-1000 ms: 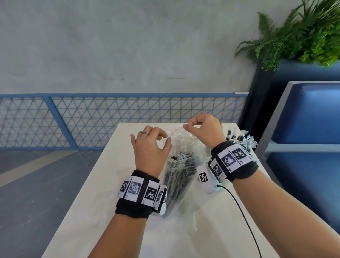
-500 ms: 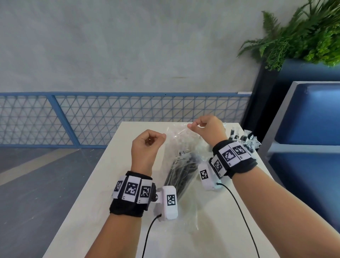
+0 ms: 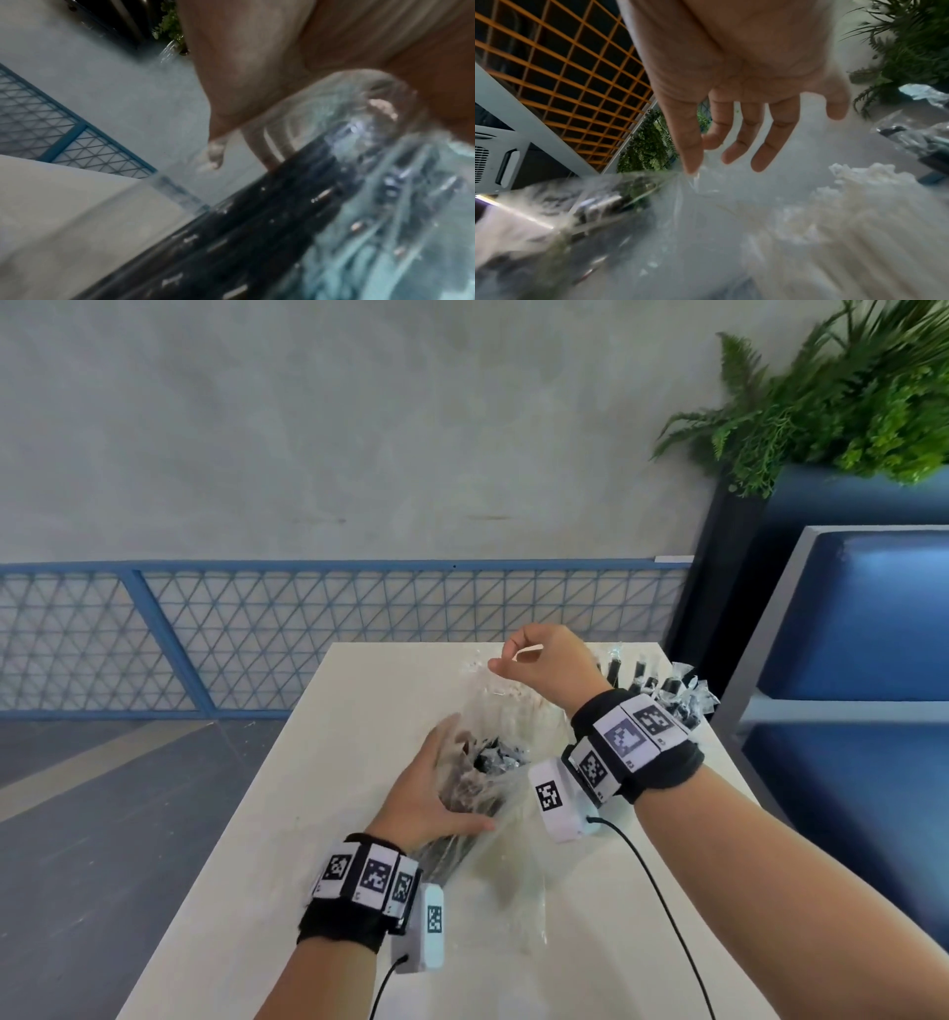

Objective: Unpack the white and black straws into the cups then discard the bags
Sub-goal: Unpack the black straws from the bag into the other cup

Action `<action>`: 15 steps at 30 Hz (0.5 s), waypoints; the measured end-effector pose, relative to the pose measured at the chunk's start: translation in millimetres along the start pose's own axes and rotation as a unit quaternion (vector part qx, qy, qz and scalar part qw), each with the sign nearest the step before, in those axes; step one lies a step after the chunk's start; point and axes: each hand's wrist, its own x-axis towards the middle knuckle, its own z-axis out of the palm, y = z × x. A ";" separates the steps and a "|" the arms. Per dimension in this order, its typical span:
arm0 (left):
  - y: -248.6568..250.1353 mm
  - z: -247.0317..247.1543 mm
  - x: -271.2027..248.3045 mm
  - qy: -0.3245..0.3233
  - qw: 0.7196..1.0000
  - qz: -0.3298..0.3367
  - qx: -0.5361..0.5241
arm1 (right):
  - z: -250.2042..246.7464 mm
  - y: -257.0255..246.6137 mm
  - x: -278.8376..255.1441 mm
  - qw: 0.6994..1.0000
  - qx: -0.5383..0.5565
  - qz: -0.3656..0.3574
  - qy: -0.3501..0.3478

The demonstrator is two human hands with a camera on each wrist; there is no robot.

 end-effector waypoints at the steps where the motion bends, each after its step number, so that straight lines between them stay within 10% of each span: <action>1: -2.3 0.5 0.5 0.021 1.000 -0.005 0.017 | -0.1 -2.0 0.7 1.000 0.005 0.002 -0.009; 9: -20.5 -5.1 3.3 0.040 0.999 0.000 -0.033 | -18.5 -44.0 2.5 0.950 0.310 -0.008 0.013; 15: -30.2 -7.1 8.1 0.104 0.984 -0.035 -0.141 | -13.8 -19.5 -45.9 0.991 -0.046 -0.127 -0.002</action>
